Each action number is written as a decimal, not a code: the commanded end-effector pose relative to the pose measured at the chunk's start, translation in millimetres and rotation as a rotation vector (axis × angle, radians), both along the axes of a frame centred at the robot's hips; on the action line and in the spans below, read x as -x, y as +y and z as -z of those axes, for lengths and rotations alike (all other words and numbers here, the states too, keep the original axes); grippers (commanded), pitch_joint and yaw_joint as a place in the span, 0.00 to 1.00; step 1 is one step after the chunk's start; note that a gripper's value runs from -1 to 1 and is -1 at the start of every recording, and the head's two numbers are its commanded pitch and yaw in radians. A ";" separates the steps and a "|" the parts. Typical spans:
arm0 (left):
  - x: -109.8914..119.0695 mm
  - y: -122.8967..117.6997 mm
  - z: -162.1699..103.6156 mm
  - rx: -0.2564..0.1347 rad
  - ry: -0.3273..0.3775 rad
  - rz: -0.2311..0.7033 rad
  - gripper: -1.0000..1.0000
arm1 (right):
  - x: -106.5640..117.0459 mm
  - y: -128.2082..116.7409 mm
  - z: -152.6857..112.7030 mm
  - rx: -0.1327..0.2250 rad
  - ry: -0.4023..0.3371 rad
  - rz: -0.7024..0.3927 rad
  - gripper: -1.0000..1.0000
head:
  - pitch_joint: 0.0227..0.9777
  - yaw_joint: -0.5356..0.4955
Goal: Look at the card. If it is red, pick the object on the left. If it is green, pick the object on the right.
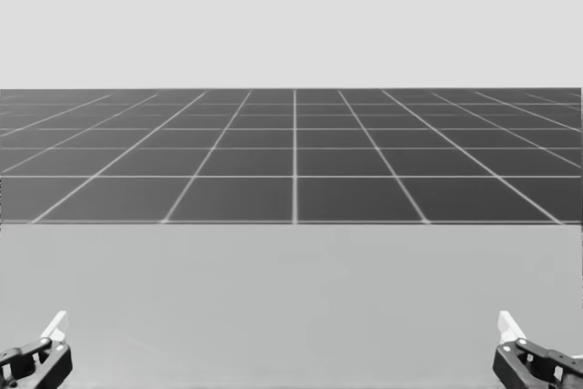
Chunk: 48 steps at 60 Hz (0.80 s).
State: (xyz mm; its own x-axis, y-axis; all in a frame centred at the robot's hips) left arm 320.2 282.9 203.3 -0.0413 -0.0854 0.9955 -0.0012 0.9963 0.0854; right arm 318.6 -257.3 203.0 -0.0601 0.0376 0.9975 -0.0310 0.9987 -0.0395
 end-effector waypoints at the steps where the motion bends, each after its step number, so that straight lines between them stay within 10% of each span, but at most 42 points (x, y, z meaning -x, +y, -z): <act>1: 1.5 -1.2 -2.9 -0.006 -0.020 0.005 0.00 | -0.4 -1.1 -0.3 0.007 -0.003 0.000 0.00 | 0.41 0.53; 48: 2.1 -5.2 -5.1 -0.029 -0.046 0.026 0.00 | 1.7 -0.9 -3.8 0.019 -0.019 -0.003 0.00 | 0.86 0.55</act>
